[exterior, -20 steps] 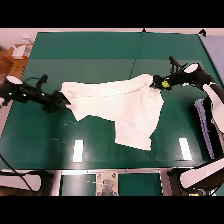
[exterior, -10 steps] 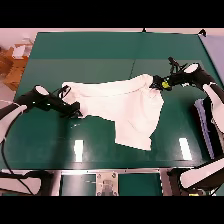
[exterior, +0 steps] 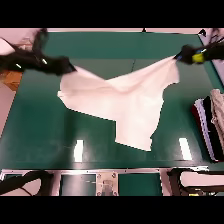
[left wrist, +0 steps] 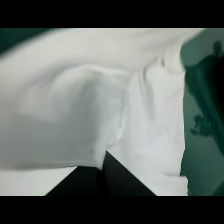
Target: Fold the shirts.
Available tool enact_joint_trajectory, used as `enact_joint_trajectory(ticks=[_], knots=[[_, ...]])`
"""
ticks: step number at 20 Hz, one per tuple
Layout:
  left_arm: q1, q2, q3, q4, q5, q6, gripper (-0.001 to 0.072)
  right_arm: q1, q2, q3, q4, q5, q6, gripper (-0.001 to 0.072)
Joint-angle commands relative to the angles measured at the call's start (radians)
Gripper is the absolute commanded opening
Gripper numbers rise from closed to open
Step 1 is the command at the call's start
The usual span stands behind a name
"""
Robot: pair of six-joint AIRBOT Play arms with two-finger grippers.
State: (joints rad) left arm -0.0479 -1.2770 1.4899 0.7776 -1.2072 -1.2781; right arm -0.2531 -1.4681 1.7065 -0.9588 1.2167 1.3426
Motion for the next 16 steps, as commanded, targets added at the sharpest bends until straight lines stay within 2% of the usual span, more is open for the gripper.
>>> enact_joint_trajectory(ticks=[1, 5, 9, 12, 16], knots=[[0.000, 0.142, 0.341, 0.085, 0.056, -0.052, 0.0024, -0.081, 0.210, 0.168, 0.001, 0.036, 0.011, 0.0016], [0.000, 0.252, 0.646, 0.281, 0.080, -0.149, 0.0024, -0.205, 0.438, 0.295, 0.001, -0.002, 0.011, 0.0017], [0.000, 0.386, 0.652, 0.438, 0.108, -0.191, 0.0024, -0.326, 0.655, 0.301, -0.050, -0.180, 0.011, 0.0017], [0.000, 0.427, 0.656, 0.454, 0.116, -0.190, 0.0024, -0.330, 0.771, 0.301, -0.164, -0.313, 0.012, 0.0017], [0.000, 0.433, 0.652, 0.521, 0.114, -0.188, 0.0024, -0.317, 0.801, 0.298, -0.170, -0.290, 0.011, 0.0017]])
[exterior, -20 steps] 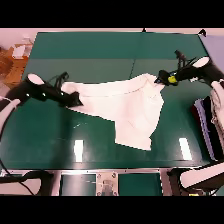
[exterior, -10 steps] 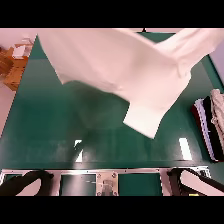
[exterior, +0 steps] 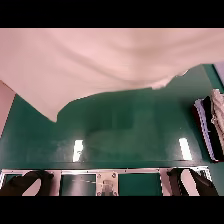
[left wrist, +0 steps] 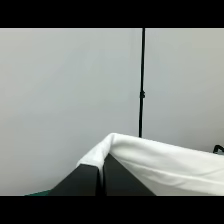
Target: Fold the shirts.
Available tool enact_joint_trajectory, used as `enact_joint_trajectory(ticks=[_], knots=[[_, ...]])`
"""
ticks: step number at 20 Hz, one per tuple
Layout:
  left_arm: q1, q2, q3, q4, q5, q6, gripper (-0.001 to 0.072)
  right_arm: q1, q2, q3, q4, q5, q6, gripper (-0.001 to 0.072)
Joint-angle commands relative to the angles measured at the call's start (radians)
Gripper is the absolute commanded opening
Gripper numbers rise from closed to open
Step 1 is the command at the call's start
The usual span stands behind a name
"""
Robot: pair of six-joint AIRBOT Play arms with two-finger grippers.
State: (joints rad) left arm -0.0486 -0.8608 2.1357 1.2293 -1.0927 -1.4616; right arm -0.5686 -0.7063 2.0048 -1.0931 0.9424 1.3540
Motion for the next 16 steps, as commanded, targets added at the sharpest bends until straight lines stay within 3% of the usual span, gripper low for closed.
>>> enact_joint_trajectory(ticks=[1, 3, 5, 8, 12, 16], knots=[[0.001, 0.016, 0.006, 0.119, -0.016, -0.005, 0.0024, -0.001, 0.036, -0.010, -0.034, 0.021, 0.002, 0.0017], [0.001, 0.013, -0.014, 0.219, -0.044, -0.008, 0.0024, -0.001, 0.020, -0.072, -0.011, 0.069, 0.026, 0.0017], [0.001, 0.010, -0.095, 0.257, -0.058, -0.003, 0.0024, -0.001, 0.000, -0.180, 0.105, 0.073, 0.016, 0.0018], [0.001, -0.042, -0.313, 0.253, -0.066, 0.008, 0.0024, 0.019, -0.075, -0.389, 0.341, 0.071, -0.092, 0.0017], [0.001, -0.258, -0.589, 0.211, 0.056, 0.077, 0.0024, 0.141, -0.255, -0.688, 0.359, -0.028, -0.146, 0.0017], [0.001, -0.590, -0.650, 0.136, 0.200, 0.126, 0.0024, 0.249, -0.569, -0.841, 0.360, -0.220, -0.159, 0.0017]])
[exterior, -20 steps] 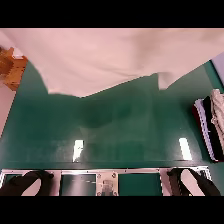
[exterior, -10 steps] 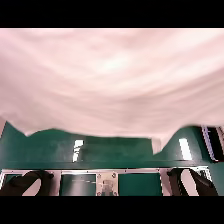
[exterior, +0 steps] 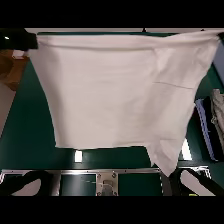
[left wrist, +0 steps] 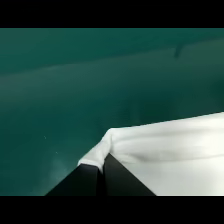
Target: Fold the shirts.
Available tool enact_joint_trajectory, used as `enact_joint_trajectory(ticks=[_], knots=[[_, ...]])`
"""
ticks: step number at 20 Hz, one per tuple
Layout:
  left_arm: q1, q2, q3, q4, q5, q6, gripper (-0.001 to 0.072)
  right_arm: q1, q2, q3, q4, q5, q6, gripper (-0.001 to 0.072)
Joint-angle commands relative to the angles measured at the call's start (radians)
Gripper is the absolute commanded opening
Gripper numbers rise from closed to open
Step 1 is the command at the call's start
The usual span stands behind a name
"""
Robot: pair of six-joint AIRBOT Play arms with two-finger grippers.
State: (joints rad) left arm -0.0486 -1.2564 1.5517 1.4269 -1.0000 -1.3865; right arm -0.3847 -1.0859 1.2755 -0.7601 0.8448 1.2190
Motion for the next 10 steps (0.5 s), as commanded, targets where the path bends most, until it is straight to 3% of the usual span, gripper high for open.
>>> enact_joint_trajectory(ticks=[1, 5, 10], knots=[[0.001, -0.272, -0.066, -0.089, 0.145, 0.081, 0.0024, 0.075, -0.285, -0.101, 0.028, -0.143, -0.024, 0.0017], [0.001, -0.454, 0.006, -0.095, 0.249, 0.087, 0.0024, 0.070, -0.573, 0.040, 0.101, -0.145, -0.023, 0.0017], [0.053, -0.476, 0.093, -0.134, 0.263, 0.039, 0.0024, 0.062, -0.670, 0.235, 0.103, -0.136, -0.023, 0.0016]])
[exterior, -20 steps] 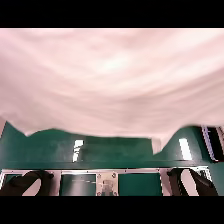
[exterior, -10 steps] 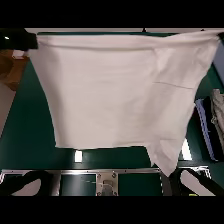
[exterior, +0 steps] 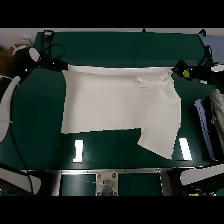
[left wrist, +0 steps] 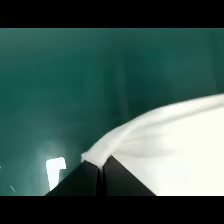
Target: Fold the shirts.
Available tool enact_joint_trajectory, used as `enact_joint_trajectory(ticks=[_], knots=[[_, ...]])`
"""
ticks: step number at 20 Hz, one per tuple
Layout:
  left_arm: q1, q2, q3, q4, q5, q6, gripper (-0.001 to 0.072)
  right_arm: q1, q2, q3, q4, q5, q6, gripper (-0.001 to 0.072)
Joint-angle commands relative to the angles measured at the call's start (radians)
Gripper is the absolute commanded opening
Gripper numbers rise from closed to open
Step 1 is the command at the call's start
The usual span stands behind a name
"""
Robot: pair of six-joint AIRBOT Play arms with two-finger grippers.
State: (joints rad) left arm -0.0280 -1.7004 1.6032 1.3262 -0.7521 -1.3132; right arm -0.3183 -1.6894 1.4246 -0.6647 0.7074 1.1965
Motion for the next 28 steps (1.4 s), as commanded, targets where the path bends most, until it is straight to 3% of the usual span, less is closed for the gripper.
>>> enact_joint_trajectory(ticks=[1, 5, 10, 22, 28], knots=[[0.059, -0.032, 0.050, -0.082, -0.031, -0.038, 0.0024, -0.018, -0.066, 0.113, -0.005, 0.042, -0.001, 0.0017], [0.132, -0.032, 0.052, -0.174, -0.300, 0.055, 0.0024, -0.100, -0.066, 0.152, -0.062, 0.300, -0.001, 0.0016], [0.122, -0.063, 0.051, -0.241, -0.475, 0.095, 0.0024, -0.125, -0.066, 0.130, -0.329, 0.509, 0.000, 0.0016], [0.122, -0.138, -0.013, -0.294, -0.694, 0.084, 0.0024, -0.116, -0.068, 0.014, -0.437, 0.494, -0.001, 0.0017], [0.122, -0.140, -0.050, -0.301, -0.661, 0.072, 0.0025, -0.105, -0.068, 0.014, -0.436, 0.486, -0.001, 0.0017]])
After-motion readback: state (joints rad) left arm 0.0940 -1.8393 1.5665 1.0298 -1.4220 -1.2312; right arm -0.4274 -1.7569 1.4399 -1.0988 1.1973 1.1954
